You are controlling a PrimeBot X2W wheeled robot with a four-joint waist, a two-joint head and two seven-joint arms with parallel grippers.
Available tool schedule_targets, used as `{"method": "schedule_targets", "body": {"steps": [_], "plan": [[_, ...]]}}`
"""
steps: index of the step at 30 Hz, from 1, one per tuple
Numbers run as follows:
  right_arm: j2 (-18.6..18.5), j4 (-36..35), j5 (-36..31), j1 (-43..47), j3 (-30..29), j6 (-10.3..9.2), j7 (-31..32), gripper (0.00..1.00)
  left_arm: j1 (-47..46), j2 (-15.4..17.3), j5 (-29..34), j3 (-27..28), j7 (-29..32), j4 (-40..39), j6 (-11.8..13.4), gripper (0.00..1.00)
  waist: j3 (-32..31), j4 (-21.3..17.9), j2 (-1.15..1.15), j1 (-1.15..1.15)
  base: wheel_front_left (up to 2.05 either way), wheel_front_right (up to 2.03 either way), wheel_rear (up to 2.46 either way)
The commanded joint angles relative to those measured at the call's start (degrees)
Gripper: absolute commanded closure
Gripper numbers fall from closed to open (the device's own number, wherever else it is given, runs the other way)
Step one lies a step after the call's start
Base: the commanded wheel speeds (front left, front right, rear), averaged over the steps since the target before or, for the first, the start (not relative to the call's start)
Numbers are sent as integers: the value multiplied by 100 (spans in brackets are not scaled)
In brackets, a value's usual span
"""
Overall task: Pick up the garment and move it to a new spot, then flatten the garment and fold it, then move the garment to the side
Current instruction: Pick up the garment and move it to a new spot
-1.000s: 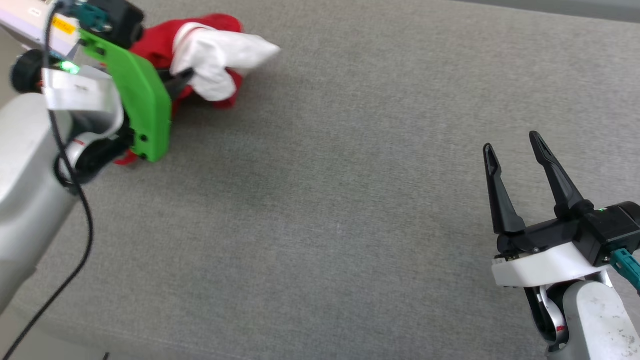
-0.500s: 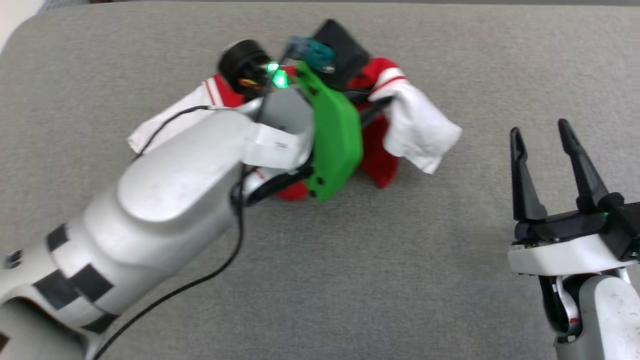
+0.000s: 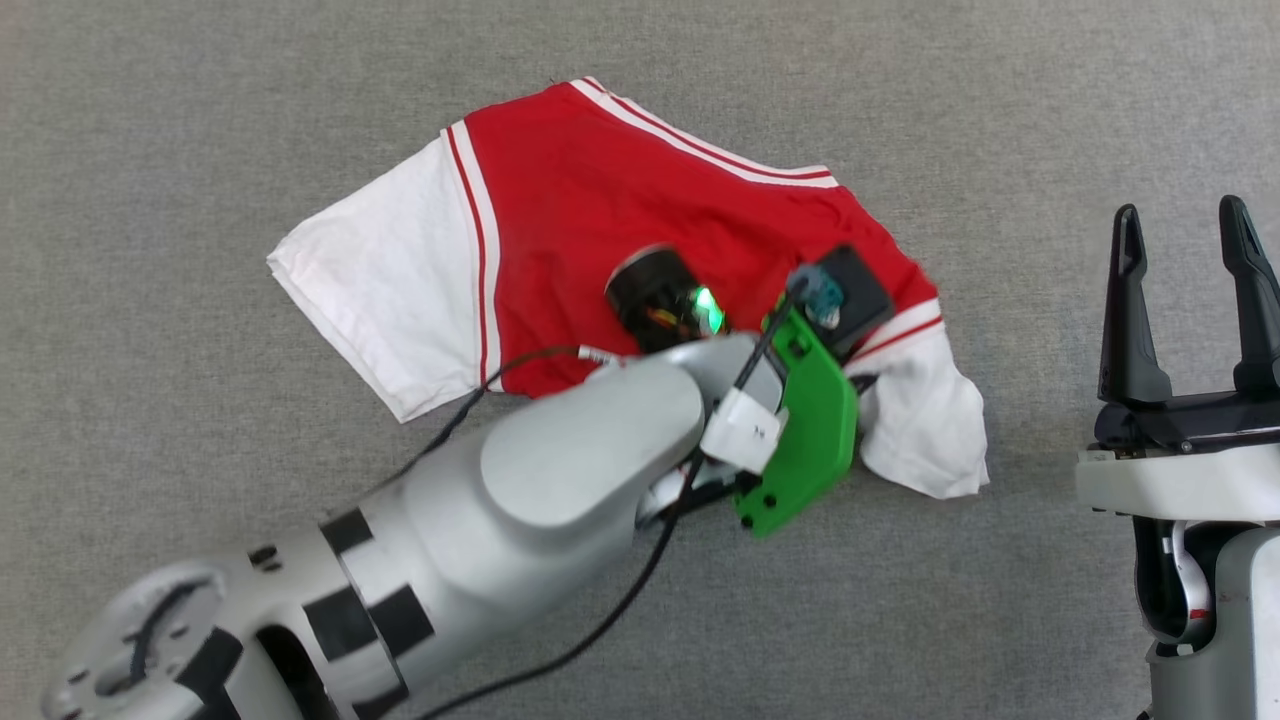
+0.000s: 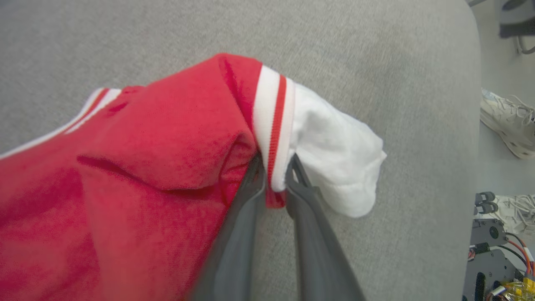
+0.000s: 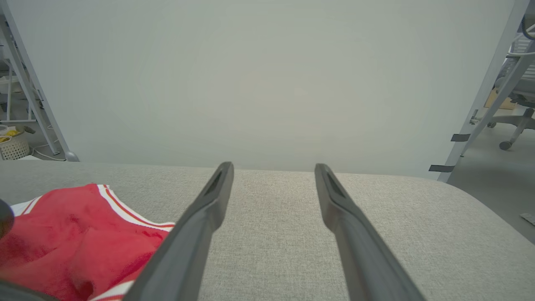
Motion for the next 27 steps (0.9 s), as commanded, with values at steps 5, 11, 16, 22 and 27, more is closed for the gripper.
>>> {"method": "schedule_targets", "body": {"steps": [5,11,16,22,27], "plan": [[31,77,-28,-49,15,-5,-44,0,876,-115,585,-24,666,-21,-16,100,18,7,0,0,0,0,0],[36,178,-56,74,51,-5,-44,0,792,-89,703,-25,-156,140,-16,0,-309,162,0,0,0,0,0],[38,262,-59,279,16,-5,-44,0,683,-88,746,297,-1271,383,34,0,-757,364,0,0,0,0,0],[40,328,-37,559,-17,-5,-44,0,916,214,807,678,-2078,259,473,0,-1248,622,0,0,0,0,0],[42,328,-40,727,10,-5,-44,0,1275,725,806,1162,-2753,-61,1112,0,-1497,797,0,0,0,0,0]]}}
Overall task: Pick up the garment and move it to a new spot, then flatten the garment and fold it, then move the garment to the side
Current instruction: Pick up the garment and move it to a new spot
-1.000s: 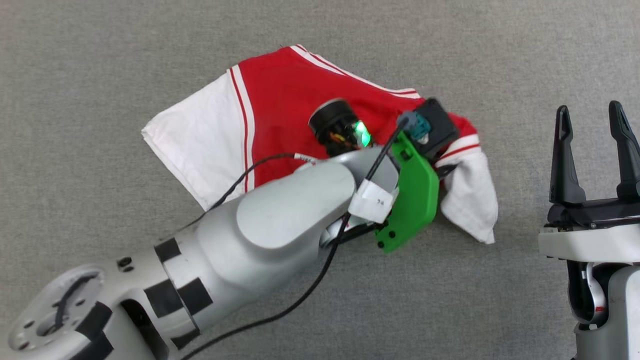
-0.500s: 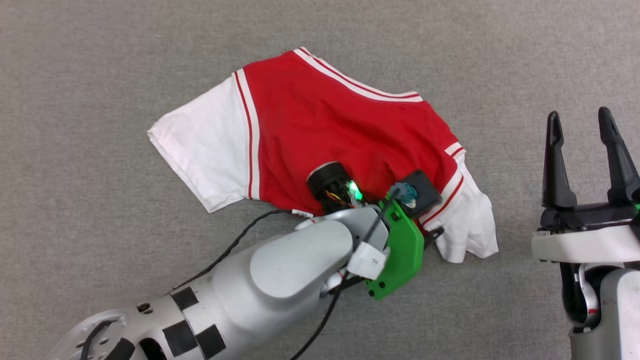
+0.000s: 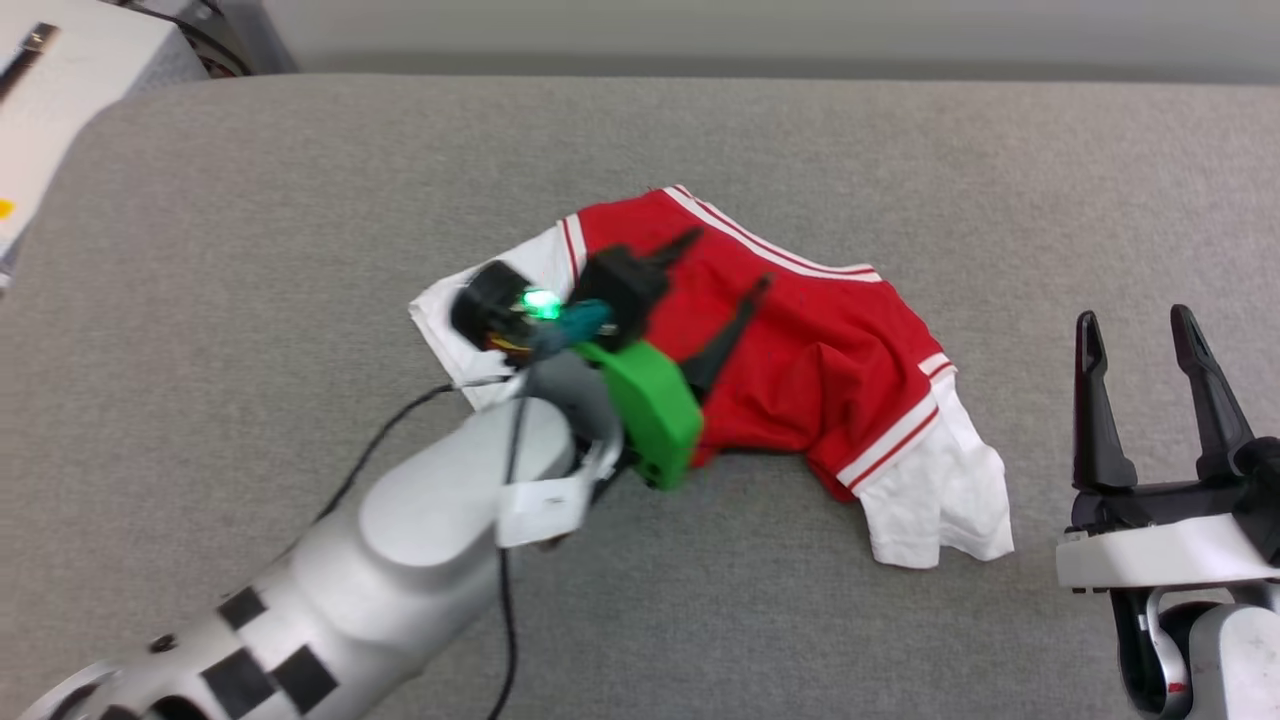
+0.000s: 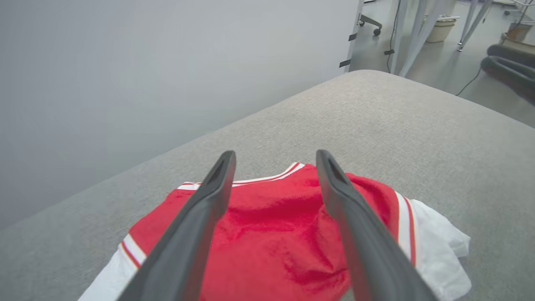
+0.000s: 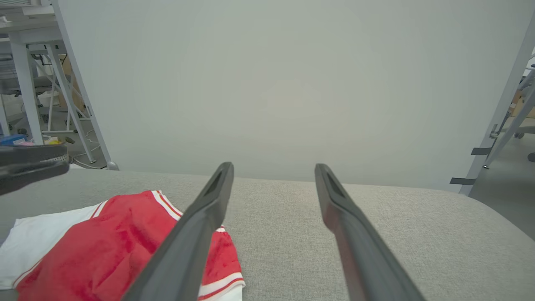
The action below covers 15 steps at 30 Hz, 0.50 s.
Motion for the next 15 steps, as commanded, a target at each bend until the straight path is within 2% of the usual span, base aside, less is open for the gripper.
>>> {"method": "schedule_targets", "body": {"steps": [1,7,10,12,15], "plan": [[6,12,-5,79,4,-5,-43,0,171,177,96,149,-166,-59,196,0,-303,278,0,0,0,0,0],[7,22,15,189,-9,-5,-43,0,846,760,164,1079,-519,-540,1061,0,-443,389,0,0,0,0,0],[8,42,47,227,-30,-5,-43,0,1345,947,407,1807,-530,-999,1421,0,-488,425,0,0,0,0,0],[8,68,74,251,-14,-5,-43,0,1761,1010,628,2276,-531,-1262,1586,0,-521,431,0,0,0,0,0],[9,125,135,289,16,-5,-43,0,2391,1000,947,2916,-532,-1540,1704,0,-578,423,0,0,0,0,0]]}}
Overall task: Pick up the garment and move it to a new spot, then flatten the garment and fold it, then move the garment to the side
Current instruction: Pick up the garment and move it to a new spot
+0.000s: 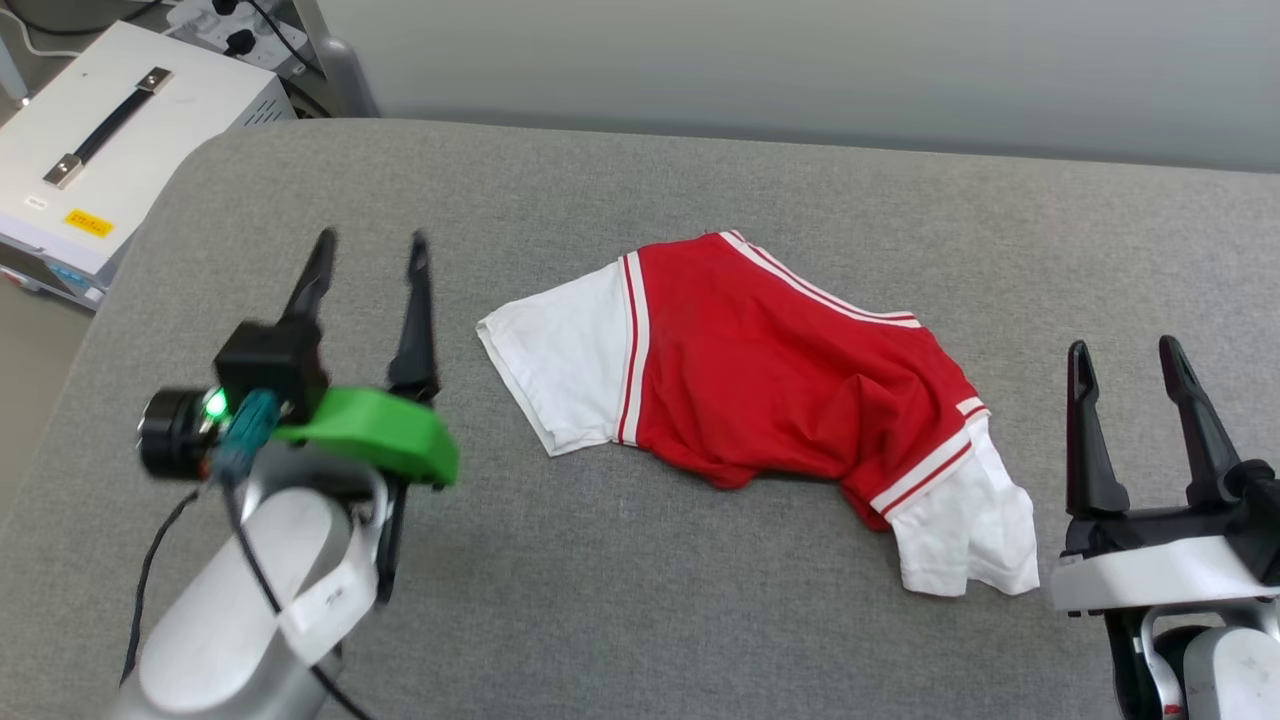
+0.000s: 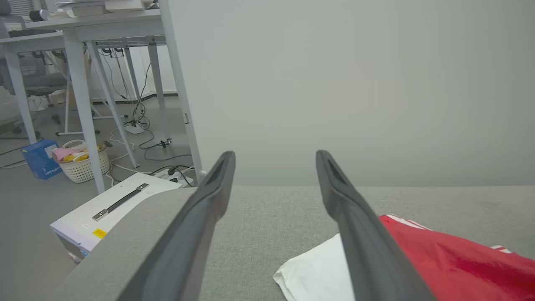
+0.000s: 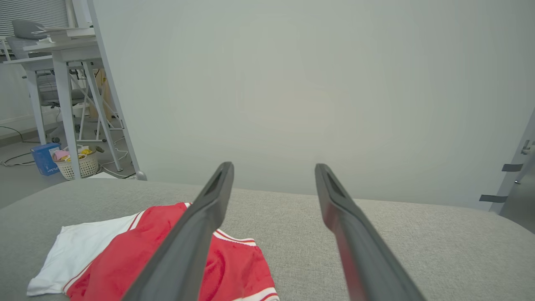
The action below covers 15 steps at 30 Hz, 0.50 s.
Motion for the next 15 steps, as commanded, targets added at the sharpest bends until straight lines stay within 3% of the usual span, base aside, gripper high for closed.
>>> {"method": "schedule_targets", "body": {"steps": [1,7,15], "plan": [[6,47,61,115,18,-5,-35,0,364,-40,187,269,-32,-107,39,0,-62,-3,0,0,0,0,0],[7,192,163,254,103,-5,-35,0,1527,-441,798,1273,-33,-380,-263,0,-228,-71,0,0,0,0,0],[8,381,236,513,224,-5,-35,0,2450,-1182,1434,2016,-33,-278,-842,0,-390,-135,0,0,0,0,0]]}}
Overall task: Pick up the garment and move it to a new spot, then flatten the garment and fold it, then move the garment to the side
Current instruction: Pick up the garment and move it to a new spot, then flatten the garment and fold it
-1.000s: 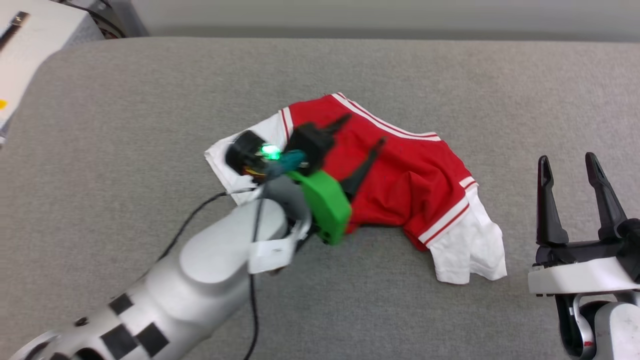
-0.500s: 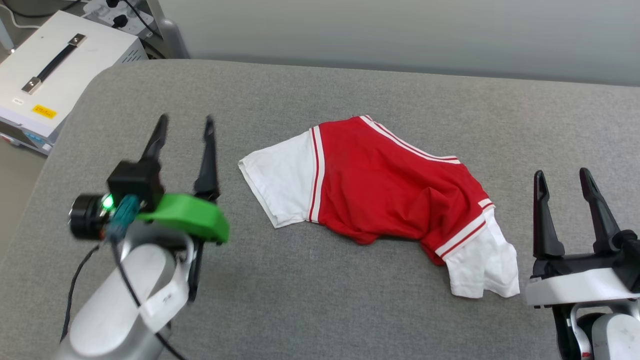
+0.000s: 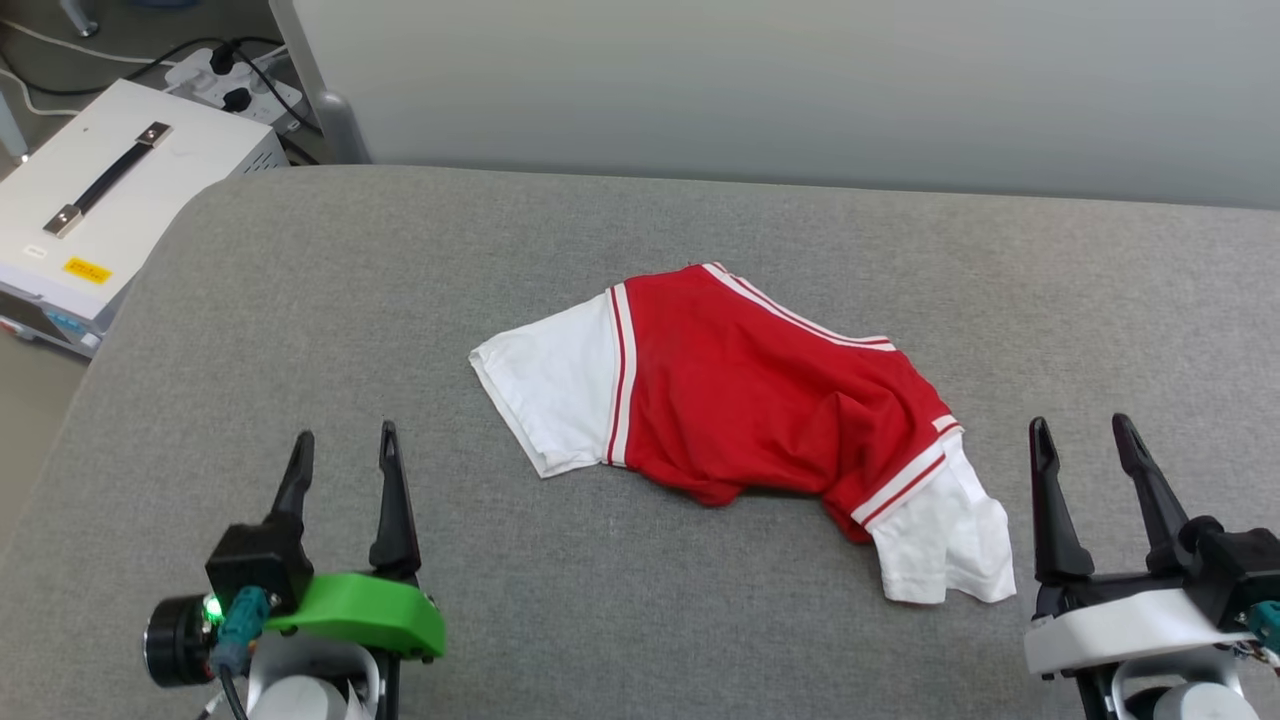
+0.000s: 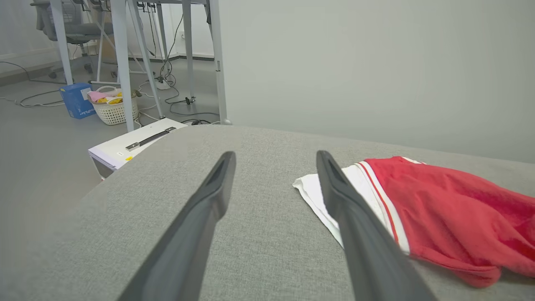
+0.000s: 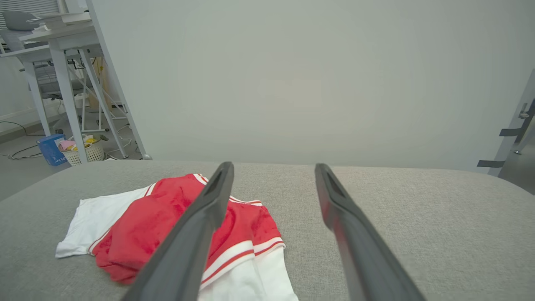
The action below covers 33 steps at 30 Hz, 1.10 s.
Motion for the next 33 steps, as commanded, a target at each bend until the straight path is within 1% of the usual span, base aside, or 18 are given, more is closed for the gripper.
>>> {"method": "schedule_targets", "body": {"steps": [1,4,5,10,11,16,20,23,26,30,33], "plan": [[0,44,40,98,19,-5,-33,0,132,-97,141,104,-33,39,-89,0,-42,-22,0,0,0,0,0],[0,132,74,205,41,-5,-33,0,284,-307,350,304,-33,152,-290,0,-86,-24,0,0,0,0,0],[0,206,96,295,54,-5,-33,0,368,-457,550,427,-33,310,-490,0,-108,-18,0,0,0,0,0],[0,290,113,371,56,-5,-33,0,403,-633,826,600,-33,457,-715,0,-114,-11,0,0,0,0,0],[0,328,105,366,60,-5,-33,0,413,-722,951,718,-33,503,-827,0,-115,-13,0,0,0,0,0],[-11,199,-41,155,-78,-5,-33,0,391,-832,1101,874,-33,558,-969,0,-87,-10,0,0,0,0,0],[-170,-16,-138,-210,-209,-5,-33,0,309,-913,1194,976,-33,566,-1063,0,-7,23,0,0,0,0,0],[-451,-158,-138,-600,-191,-5,-33,0,241,-978,1219,1060,-34,550,-1126,0,89,51,0,0,0,0,0],[-722,-194,85,-987,-152,-5,-33,0,178,-1023,1271,1115,-34,527,-1173,0,183,84,0,0,0,0,0],[-1454,-38,167,-1514,301,-5,-33,0,127,-1075,1321,1198,-34,487,-1214,0,300,104,0,0,0,0,0],[-2049,276,304,-1882,844,-5,-23,0,107,-1108,1340,1265,-34,469,-1235,0,378,104,0,0,0,0,0]]}}
